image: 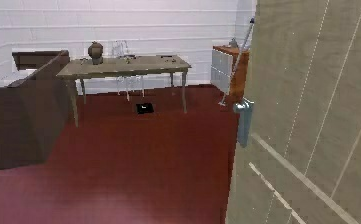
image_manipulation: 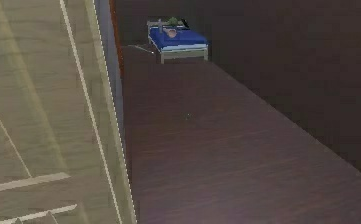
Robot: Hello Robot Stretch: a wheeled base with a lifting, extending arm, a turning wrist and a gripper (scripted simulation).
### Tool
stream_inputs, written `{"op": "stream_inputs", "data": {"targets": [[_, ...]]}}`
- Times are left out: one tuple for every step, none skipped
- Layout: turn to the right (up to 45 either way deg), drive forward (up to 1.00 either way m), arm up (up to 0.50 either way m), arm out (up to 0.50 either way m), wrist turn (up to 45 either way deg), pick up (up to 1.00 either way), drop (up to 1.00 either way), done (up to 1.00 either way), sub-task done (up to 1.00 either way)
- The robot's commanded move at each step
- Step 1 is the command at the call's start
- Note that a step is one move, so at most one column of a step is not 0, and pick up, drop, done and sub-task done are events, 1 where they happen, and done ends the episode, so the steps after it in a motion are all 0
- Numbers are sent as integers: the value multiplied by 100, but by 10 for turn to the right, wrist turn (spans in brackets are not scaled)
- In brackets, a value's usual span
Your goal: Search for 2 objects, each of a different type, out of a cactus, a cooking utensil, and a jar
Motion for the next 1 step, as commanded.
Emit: {"op": "stream_inputs", "data": {"targets": [[0, 100, 0, 0, 0, 0, 0, 0, 0]]}}
